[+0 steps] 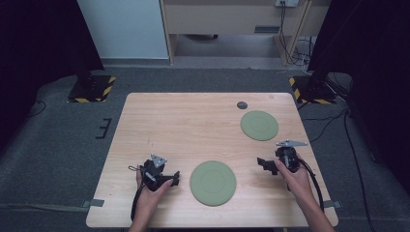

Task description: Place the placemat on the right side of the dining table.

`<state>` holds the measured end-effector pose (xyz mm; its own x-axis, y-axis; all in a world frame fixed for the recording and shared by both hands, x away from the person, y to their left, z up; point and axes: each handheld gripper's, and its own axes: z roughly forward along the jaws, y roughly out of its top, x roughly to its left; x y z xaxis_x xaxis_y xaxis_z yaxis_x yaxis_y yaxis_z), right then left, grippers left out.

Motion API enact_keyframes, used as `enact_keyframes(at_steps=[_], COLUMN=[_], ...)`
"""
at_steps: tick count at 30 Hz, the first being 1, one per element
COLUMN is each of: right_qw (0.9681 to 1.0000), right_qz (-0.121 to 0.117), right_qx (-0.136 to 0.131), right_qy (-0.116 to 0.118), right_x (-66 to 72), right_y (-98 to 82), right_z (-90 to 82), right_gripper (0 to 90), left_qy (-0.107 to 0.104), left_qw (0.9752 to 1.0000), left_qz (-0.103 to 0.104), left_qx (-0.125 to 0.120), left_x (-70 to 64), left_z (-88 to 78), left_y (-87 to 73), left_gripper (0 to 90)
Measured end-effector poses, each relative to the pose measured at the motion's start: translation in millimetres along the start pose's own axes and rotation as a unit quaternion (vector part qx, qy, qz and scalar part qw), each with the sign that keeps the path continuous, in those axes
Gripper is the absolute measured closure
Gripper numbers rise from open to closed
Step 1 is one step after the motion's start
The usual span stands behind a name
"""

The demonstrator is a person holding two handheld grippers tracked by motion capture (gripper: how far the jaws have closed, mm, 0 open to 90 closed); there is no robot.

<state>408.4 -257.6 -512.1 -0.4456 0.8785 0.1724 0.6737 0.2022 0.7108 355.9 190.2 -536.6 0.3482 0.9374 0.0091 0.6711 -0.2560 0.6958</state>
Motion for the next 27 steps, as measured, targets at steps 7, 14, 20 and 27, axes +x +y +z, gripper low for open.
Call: enact_keyframes(at_steps=[7, 14, 20, 27], right_qw=[1.0, 0.9999, 0.9997, 0.9984], right_qz=[-0.004, -0.01, -0.022, -0.026], right_qx=[0.002, 0.001, -0.002, -0.008], right_qy=[0.008, 0.013, -0.01, -0.05], right_x=[7.2, 18.2, 23.9, 28.6], right_y=[-7.1, -10.8, -11.4, -12.9], right_z=[5.3, 9.9, 18.1, 28.7], right_gripper=[9.1, 9.1, 8.9, 9.3], left_qy=[0.0, 0.0, 0.0, 0.0], left_qw=[1.0, 1.0, 1.0, 1.0], left_qz=[0.0, 0.0, 0.0, 0.0], left_qx=[0.0, 0.0, 0.0, 0.0], left_x=[0.0, 0.0, 0.0, 0.0], left_z=[0.0, 0.0, 0.0, 0.0], left_y=[0.0, 0.0, 0.0, 0.0], left_gripper=[0.1, 0.1, 0.1, 0.1])
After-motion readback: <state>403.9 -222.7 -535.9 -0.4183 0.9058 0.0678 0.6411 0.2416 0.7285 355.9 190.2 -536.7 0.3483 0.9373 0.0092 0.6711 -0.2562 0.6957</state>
